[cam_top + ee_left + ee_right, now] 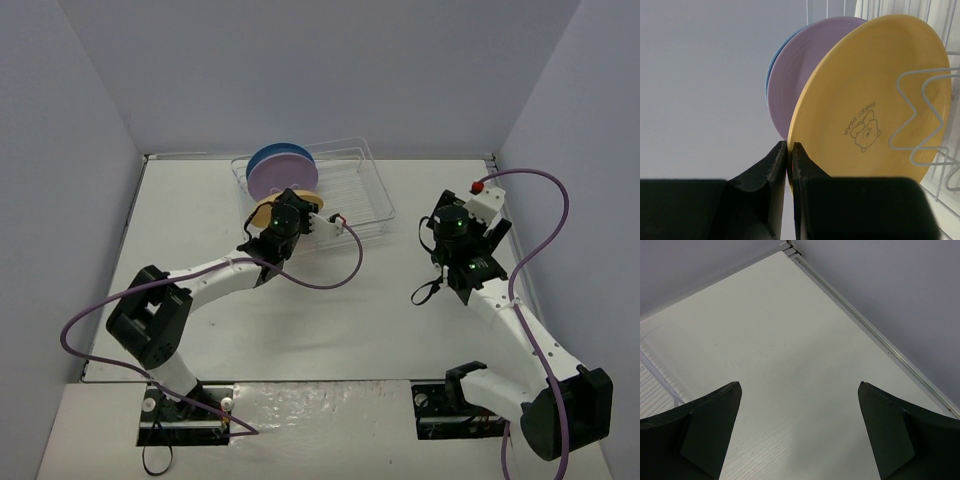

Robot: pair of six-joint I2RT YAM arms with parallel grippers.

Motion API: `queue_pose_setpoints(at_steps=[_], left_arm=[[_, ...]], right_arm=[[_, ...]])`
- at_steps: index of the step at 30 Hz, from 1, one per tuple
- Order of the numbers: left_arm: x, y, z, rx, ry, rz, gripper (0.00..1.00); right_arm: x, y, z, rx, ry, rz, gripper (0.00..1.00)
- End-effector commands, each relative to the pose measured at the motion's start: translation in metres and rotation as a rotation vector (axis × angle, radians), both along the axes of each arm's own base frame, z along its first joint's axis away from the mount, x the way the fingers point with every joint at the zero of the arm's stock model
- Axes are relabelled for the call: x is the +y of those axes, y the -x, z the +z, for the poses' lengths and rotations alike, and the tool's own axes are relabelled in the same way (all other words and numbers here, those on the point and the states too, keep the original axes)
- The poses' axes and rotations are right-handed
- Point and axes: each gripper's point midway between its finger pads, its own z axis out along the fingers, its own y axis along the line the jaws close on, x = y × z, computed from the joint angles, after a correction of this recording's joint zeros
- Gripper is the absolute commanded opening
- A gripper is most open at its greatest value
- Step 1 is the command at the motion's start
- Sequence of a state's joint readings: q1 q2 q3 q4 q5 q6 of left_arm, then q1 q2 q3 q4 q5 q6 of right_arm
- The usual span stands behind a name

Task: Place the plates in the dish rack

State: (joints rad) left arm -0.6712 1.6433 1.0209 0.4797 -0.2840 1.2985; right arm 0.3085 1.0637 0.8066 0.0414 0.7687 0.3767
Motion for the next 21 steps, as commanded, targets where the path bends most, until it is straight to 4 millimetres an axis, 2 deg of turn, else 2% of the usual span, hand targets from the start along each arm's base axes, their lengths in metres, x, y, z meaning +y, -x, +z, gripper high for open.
queue_pose_setpoints(at_steps=[1,6,8,12,16,18,21], left_arm=[[0.004,-0.004,0.037,-0.04,0.097,0.017,0.09],[0.005,-0.001,0.035,-0.019,0.094,0.016,0.44],[0.006,-0.002,0.043,-0.019,0.102,0.022,0.52],[0.01,0.001,0.052,-0.019,0.104,0.034,0.57],[0.014,0.011,0.067,-0.022,0.138,0.027,0.73],[0.013,0.02,0.076,-0.003,0.147,0.013,0.77],[0.012,0.037,0.079,0.087,0.142,-0.016,0.82]], right_arm=[[-0.003,-0.004,0.014,-0.071,-0.023,-0.027,1.0],[-0.002,-0.006,0.012,-0.072,-0.03,-0.022,1.0],[-0.002,-0.008,0.011,-0.067,-0.029,-0.019,1.0],[-0.001,-0.01,0.01,-0.057,-0.028,-0.016,1.0],[0.001,-0.011,0.011,-0.061,-0.034,-0.006,1.0],[0.001,-0.011,0.012,-0.061,-0.036,-0.001,1.0],[0.003,-0.011,0.014,-0.063,-0.039,0.014,1.0]])
